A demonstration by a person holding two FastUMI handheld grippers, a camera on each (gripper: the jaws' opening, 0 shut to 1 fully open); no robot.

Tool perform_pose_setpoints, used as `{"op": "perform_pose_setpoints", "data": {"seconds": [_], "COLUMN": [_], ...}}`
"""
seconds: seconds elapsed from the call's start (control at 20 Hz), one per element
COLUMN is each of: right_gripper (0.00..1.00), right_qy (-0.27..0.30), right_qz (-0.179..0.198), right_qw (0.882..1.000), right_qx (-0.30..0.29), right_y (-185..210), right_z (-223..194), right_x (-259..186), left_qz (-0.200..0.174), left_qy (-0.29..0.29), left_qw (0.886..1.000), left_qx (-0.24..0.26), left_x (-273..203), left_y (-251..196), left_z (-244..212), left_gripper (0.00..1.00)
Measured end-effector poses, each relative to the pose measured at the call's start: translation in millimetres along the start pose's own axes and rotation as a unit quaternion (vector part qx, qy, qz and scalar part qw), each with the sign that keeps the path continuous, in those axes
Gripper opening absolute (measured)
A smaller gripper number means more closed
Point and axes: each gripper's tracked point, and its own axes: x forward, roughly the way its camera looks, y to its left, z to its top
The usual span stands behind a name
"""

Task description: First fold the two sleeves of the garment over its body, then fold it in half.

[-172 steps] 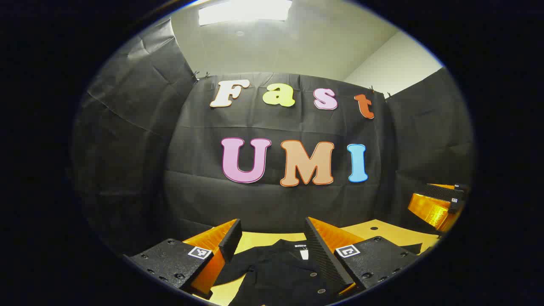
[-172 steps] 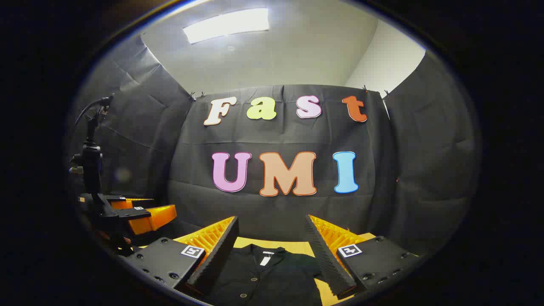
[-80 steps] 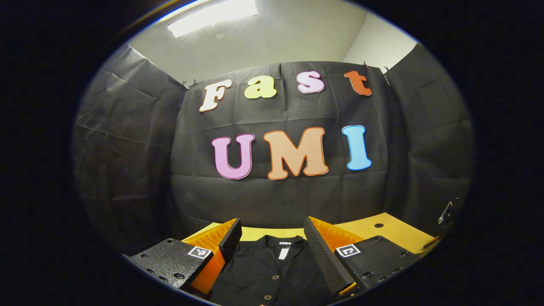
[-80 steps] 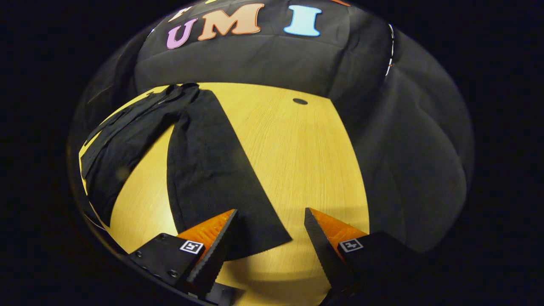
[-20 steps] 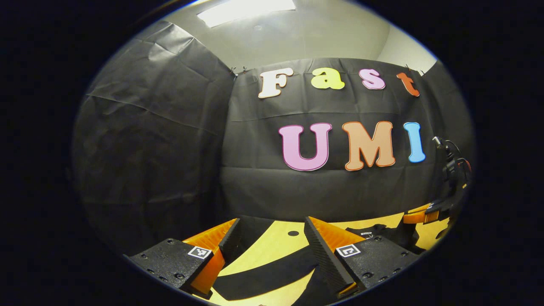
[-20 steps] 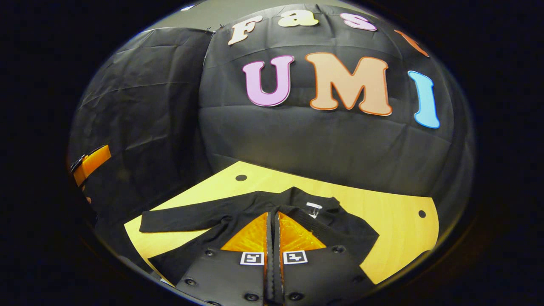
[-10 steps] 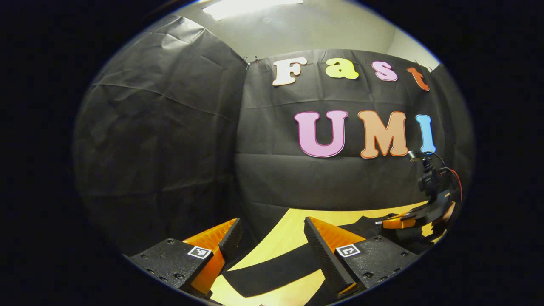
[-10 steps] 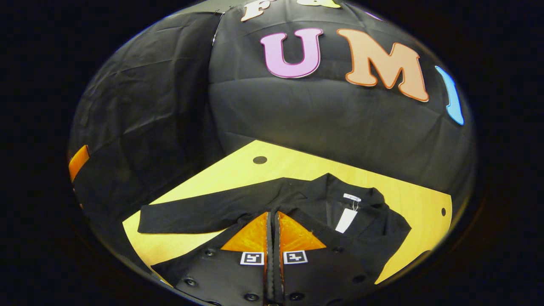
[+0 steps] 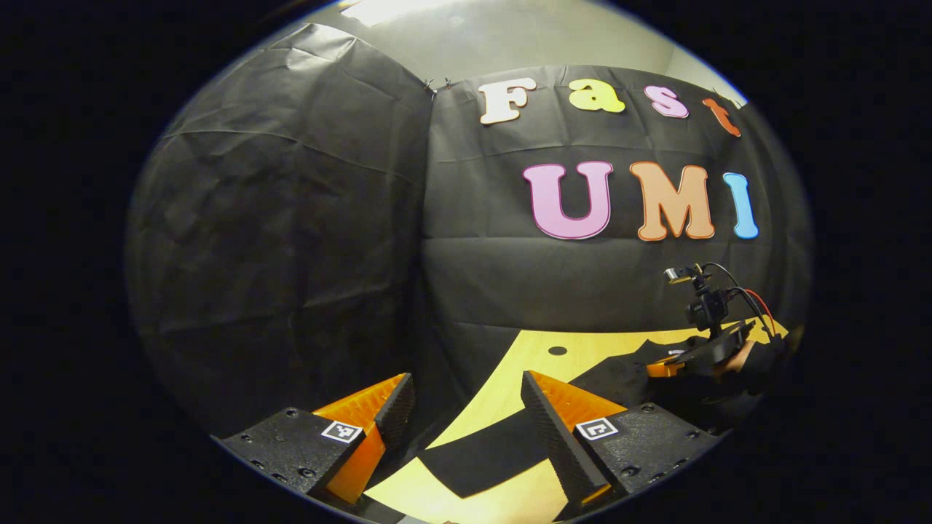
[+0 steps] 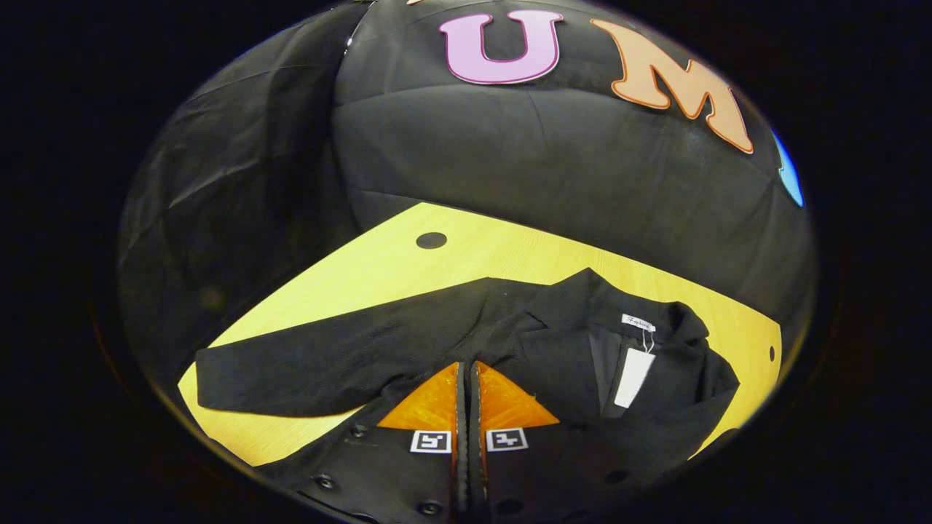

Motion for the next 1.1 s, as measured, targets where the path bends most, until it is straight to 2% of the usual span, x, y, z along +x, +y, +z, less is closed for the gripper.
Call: {"op": "perform_pose_setpoints", "data": {"seconds": [0.1,0.2,0.3,0.6,0.85,1.1], "right_gripper": [0.07,0.53,1.00,0.99,0.99,0.96], "right_qy": [0.002,-0.028,-0.067,-0.139,-0.152,-0.135], "right_qz": [0.004,-0.025,-0.027,-0.040,-0.070,-0.103], "right_qw": [1.000,0.999,0.997,0.989,0.986,0.985], "right_qx": [0.000,-0.003,-0.003,-0.004,0.019,0.037], "right_y": [7.9,5.3,9.4,-0.8,-35.8,-62.6], "right_z": [-1.7,11.9,29.2,49.7,34.1,-2.8], "right_x": [7.7,3.8,-16.0,-109.3,-166.2,-197.3], "left_qz": [-0.012,-0.030,-0.037,-0.048,-0.063,-0.077], "left_qy": [0.004,0.010,0.027,0.074,0.098,0.150], "left_qw": [1.000,0.999,0.999,0.996,0.993,0.985], "left_qx": [0.000,-0.011,-0.016,0.006,0.028,0.032], "left_x": [3.3,8.7,18.0,54.1,74.9,85.3], "left_y": [3.5,5.9,13.0,22.9,12.0,-2.8], "left_z": [-8.8,-18.4,-34.7,-75.8,-105.1,-148.5], "left_gripper": [0.94,0.94,0.94,0.91,0.91,0.92]}}
